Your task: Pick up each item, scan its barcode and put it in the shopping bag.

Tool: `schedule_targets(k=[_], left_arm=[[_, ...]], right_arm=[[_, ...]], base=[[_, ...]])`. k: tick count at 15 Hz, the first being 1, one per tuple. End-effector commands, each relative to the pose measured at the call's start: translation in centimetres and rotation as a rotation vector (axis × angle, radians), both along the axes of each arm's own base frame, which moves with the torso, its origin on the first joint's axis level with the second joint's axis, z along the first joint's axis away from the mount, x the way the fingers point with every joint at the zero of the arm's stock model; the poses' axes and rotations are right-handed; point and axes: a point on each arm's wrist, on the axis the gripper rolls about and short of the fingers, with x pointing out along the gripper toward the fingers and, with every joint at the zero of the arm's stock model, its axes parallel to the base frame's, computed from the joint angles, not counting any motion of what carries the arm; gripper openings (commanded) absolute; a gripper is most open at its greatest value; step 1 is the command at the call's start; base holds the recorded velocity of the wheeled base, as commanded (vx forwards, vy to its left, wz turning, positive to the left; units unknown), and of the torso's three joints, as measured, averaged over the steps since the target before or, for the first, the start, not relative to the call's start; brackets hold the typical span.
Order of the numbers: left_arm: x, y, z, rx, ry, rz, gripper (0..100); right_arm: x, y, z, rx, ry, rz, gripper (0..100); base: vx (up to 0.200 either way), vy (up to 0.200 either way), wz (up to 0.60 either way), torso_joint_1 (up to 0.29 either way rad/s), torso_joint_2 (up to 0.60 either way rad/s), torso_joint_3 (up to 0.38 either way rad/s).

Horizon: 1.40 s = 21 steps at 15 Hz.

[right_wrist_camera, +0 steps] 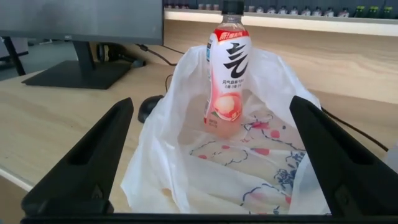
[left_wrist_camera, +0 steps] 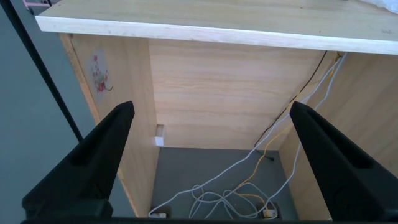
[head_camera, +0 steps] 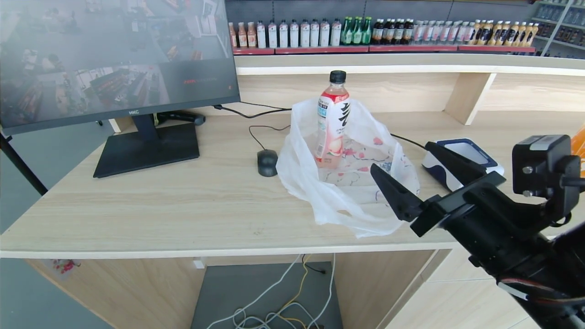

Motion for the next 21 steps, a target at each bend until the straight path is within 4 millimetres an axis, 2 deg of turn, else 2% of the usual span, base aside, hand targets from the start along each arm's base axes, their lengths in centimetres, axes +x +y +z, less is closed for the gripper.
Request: schedule_targets(k=[1, 5, 8, 11, 13, 21], left_arm=[[0.0, 0.0, 0.0, 0.001, -0.002, -0.001, 100], [0.0, 0.0, 0.0, 0.000, 0.000, 0.000, 100], [0.0, 0.0, 0.0, -0.002, 0.000, 0.000, 100], [0.0, 0.0, 0.0, -0.005, -0.002, 0.000, 100], [0.0, 0.0, 0.0, -0.005, -0.002, 0.000, 100], [0.0, 0.0, 0.0, 0.001, 0.000, -0.001, 100]], right_arm=[[-0.9, -0.7, -0.1, 0.006, 0.006, 0.007, 100], [-2.1, -2.0, -1.2, 0.015, 0.064, 0.007, 100], [-2.1, -2.8, -1.2, 0.024, 0.067, -0.026, 100], [-3.6, -4.1, -2.4, -0.008, 0.107, -0.029, 100], [-4.0, -4.7, -2.5, -0.005, 0.104, -0.043, 100], [-3.3, -4.3, -2.7, -0.015, 0.119, -0.049, 100]], base=[[0.000, 0.000, 0.00, 0.000, 0.00, 0.000], [0.000, 0.000, 0.00, 0.000, 0.00, 0.000], [0.000, 0.000, 0.00, 0.000, 0.00, 0.000], [0.000, 0.000, 0.00, 0.000, 0.00, 0.000], [0.000, 0.000, 0.00, 0.000, 0.00, 0.000], [0.000, 0.000, 0.00, 0.000, 0.00, 0.000]])
